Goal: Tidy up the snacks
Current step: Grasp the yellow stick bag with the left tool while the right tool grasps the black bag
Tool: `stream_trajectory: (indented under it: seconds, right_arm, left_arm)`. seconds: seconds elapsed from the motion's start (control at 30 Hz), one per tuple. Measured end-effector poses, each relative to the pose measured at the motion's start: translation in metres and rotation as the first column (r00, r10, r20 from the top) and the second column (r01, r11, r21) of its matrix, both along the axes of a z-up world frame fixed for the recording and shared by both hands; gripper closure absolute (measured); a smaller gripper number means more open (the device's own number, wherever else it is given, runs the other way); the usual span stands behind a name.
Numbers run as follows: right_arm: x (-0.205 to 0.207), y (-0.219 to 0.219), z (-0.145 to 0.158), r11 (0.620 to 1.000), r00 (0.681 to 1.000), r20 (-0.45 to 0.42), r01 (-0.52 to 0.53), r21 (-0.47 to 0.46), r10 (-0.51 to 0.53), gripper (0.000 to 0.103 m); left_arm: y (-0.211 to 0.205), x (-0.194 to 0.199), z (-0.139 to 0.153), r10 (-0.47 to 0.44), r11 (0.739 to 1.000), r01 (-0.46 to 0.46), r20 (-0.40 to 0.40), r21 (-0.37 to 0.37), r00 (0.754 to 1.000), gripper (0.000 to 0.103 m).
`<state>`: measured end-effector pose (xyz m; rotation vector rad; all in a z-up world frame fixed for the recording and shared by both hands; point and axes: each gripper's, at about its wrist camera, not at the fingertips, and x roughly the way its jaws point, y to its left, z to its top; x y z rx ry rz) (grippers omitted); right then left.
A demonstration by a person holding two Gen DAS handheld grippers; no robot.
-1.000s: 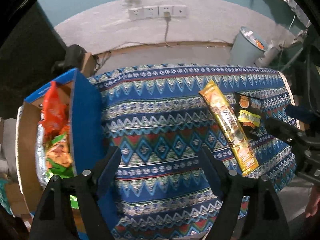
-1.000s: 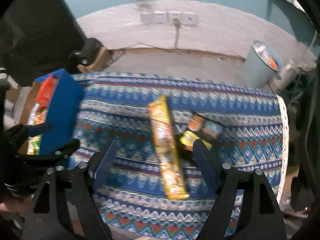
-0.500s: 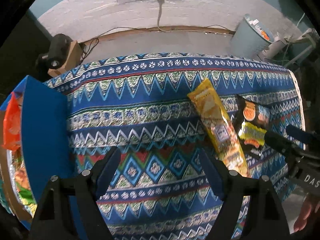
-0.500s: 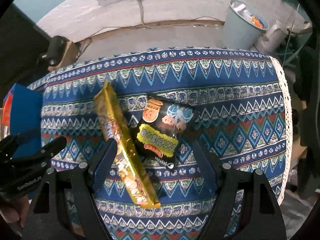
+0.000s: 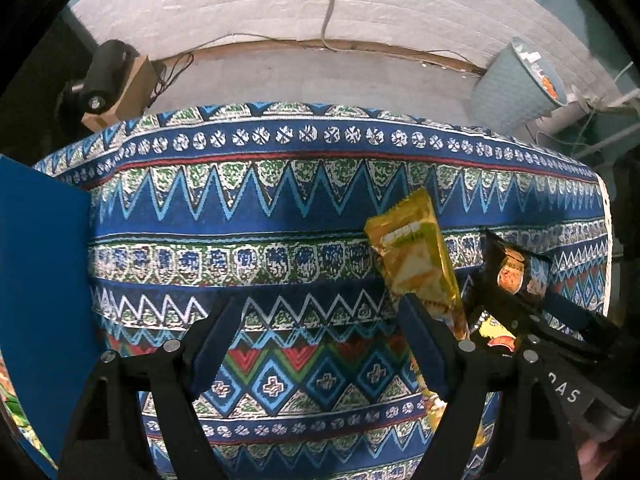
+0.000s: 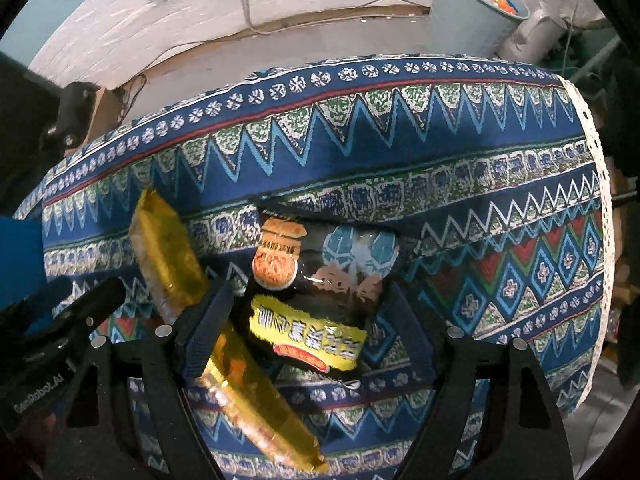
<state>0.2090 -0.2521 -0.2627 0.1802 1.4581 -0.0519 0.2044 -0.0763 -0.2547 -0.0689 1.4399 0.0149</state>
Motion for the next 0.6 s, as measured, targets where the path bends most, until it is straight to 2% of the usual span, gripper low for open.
stream_trajectory:
  seconds: [0.1,0.27,0.33,0.4,0.6]
  right_arm:
    - [0.003,-0.001,-0.012,1.000,1.000,-0.021,0.006,0.020,-0.006,0.023]
    - [0.001,-0.002,-0.023,1.000,0.999,-0.035,-0.019,0.001,0.019,0.024]
    - [-0.002,-0.006,-0.022,0.999,0.999,-0.031,-0.033,-0.003,0.033,0.036]
    - [-0.007,-0.017,-0.019,0.999,0.999,-0.029,-0.040,-0.008,0.040,0.042]
    - [-0.023,-0.050,-0.016,1.000,1.000,-0.021,-0.021,0.004,0.021,0.048]
  left_arm:
    - [0.000,0.003,-0.005,0.017,1.000,-0.018,-0.014,-0.013,1.000,0.021]
    - [-0.002,0.002,-0.007,0.033,0.999,-0.034,-0.022,-0.029,0.999,0.021]
    - [-0.005,0.001,-0.006,0.040,0.998,-0.041,-0.023,-0.044,0.999,0.021]
    - [-0.008,0.000,-0.004,0.050,0.997,-0.051,-0.022,-0.062,0.999,0.021]
    - [-0.031,-0.009,0.000,0.076,0.993,-0.077,-0.009,-0.085,0.997,0.021]
